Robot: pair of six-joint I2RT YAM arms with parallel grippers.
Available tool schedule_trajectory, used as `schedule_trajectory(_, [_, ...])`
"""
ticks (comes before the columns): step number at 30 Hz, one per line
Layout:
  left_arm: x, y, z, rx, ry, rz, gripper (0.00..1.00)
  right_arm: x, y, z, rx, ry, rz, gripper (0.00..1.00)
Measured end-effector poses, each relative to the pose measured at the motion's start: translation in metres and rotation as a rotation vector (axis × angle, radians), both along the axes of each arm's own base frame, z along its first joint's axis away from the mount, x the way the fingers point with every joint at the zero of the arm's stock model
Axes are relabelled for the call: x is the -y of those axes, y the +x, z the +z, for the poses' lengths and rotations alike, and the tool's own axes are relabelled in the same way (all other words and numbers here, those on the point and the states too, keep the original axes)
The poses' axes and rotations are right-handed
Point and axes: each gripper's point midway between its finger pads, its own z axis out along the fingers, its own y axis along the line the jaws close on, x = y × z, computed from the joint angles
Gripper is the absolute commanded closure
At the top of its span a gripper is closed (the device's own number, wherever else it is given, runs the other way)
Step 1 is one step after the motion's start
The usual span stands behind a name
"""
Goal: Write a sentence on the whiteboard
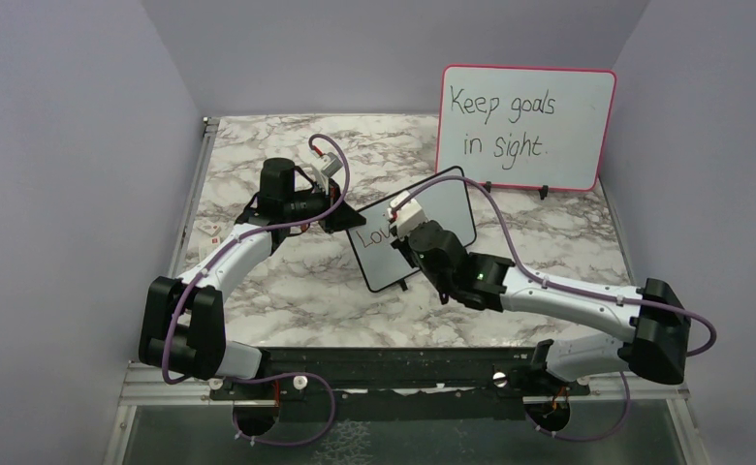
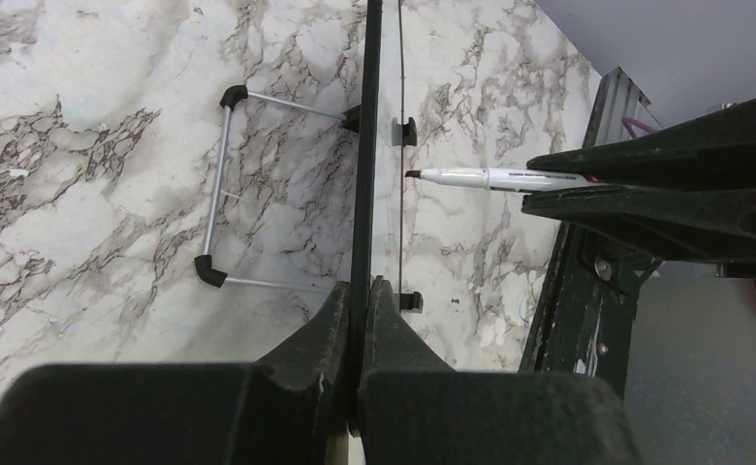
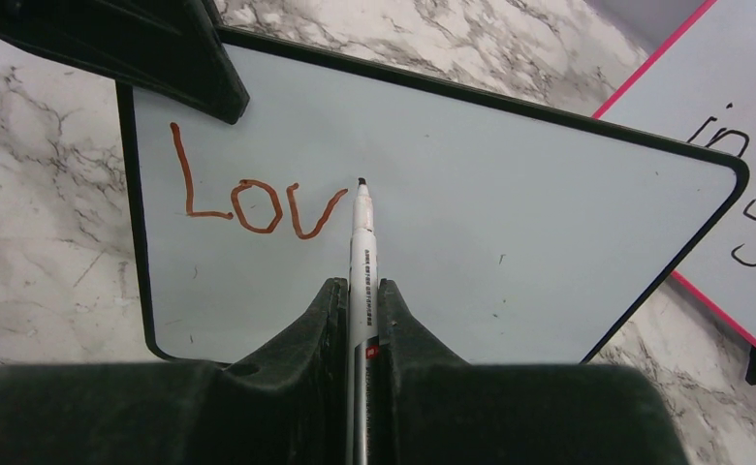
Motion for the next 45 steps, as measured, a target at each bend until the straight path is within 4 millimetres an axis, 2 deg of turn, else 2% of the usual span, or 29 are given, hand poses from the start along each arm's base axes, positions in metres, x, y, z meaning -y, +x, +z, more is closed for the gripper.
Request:
schedule_trajectory(5, [0.000, 0.000, 0.000, -0.002, 0.001, -0.001, 1.00, 0.004, -0.003, 0.007, 0.002, 0.036, -0.002, 1.00])
schedule_trajectory(15, [0.000, 0.000, 0.000, -0.002, 0.001, -0.001, 1.00, 0.009, -0.005, -0.011, -0.043, 0.025, -0.001, 1.00])
schedule_trajectory(45, [0.000, 0.000, 0.000, -0.002, 0.002, -0.001, 1.00, 0.012, 0.000, -0.024, -0.076, 0.005, -0.006, 1.00])
